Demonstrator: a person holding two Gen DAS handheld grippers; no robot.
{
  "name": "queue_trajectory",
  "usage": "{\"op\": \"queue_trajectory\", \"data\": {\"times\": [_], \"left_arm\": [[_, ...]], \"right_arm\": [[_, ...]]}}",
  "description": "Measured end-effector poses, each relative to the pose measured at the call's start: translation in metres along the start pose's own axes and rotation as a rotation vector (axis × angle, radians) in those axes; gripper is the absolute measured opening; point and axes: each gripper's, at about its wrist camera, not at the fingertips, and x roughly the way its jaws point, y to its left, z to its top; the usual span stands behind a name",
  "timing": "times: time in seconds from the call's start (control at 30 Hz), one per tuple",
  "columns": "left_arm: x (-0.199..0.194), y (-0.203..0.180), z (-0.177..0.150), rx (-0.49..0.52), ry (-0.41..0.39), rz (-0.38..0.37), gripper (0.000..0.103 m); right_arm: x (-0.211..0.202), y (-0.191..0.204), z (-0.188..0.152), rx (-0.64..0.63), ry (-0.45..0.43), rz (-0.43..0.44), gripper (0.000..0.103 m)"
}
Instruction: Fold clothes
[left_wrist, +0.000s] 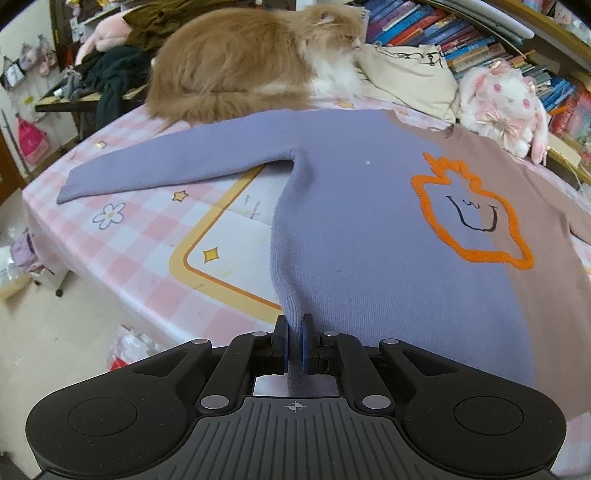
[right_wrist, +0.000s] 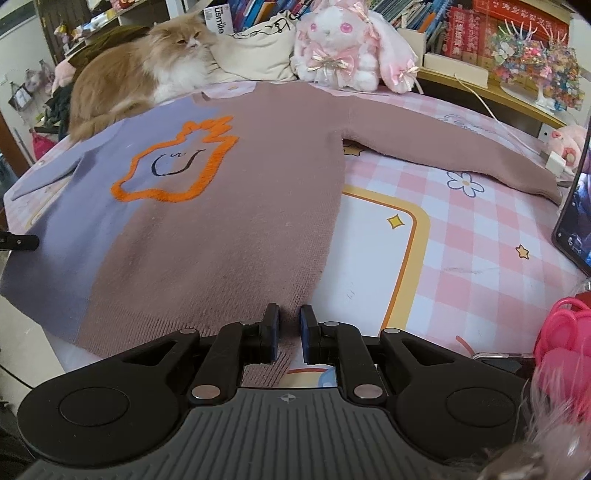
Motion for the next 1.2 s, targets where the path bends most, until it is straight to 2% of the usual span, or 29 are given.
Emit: {"op": "queue_trajectory", "data": {"times": [0.17, 0.2, 0.23, 0.3, 0.33, 0.37, 0.47, 0.57, 0.6, 0.8, 0.97, 1.07, 1.2], "left_arm": [[0.000, 0.006, 0.003, 0.098, 0.014, -0.074, 0.014], [-0.001, 0.008, 0.004, 0.115, 0.015, -0.091, 0.016], [-0.003, 0.012, 0.005, 0.124, 0.003, -0.102, 0.021], [-0.007, 0.020, 0.008, 0.137, -0.025, -0.121, 0.041], [-0.008, 0.024, 0.009, 0.141, -0.043, -0.130, 0.057], [-0.009, 0.029, 0.011, 0.145, -0.062, -0.138, 0.065], [-0.005, 0.039, 0.018, 0.195, -0.084, -0.147, 0.071], [-0.001, 0.053, 0.027, 0.237, -0.103, -0.123, 0.081], [0.000, 0.060, 0.030, 0.239, -0.114, -0.112, 0.081], [0.006, 0.102, 0.036, 0.221, -0.142, -0.072, 0.082], [0.010, 0.141, 0.043, 0.193, -0.188, 0.028, 0.082], [0.016, 0.173, 0.054, 0.106, -0.212, 0.085, 0.082], [0.031, 0.212, 0.067, -0.038, -0.217, 0.122, 0.082]], "right_arm": [[-0.001, 0.010, -0.002, 0.041, -0.013, -0.081, 0.018], [-0.001, 0.012, -0.001, 0.069, -0.008, -0.117, 0.027], [-0.001, 0.014, 0.001, 0.102, -0.002, -0.152, 0.038], [-0.002, 0.020, 0.003, 0.179, 0.004, -0.205, 0.043], [-0.003, 0.025, 0.004, 0.210, -0.004, -0.221, 0.047], [-0.003, 0.031, 0.004, 0.225, -0.013, -0.237, 0.050], [-0.005, 0.053, 0.006, 0.254, -0.046, -0.274, 0.057], [-0.004, 0.082, 0.010, 0.250, -0.088, -0.296, 0.074], [-0.002, 0.093, 0.010, 0.236, -0.096, -0.301, 0.080], [0.015, 0.146, 0.013, 0.165, -0.091, -0.303, 0.081], [0.028, 0.176, 0.019, 0.111, -0.073, -0.289, 0.081], [0.030, 0.187, 0.020, 0.081, -0.072, -0.291, 0.081], [0.029, 0.193, 0.020, 0.075, -0.067, -0.310, 0.081]]}}
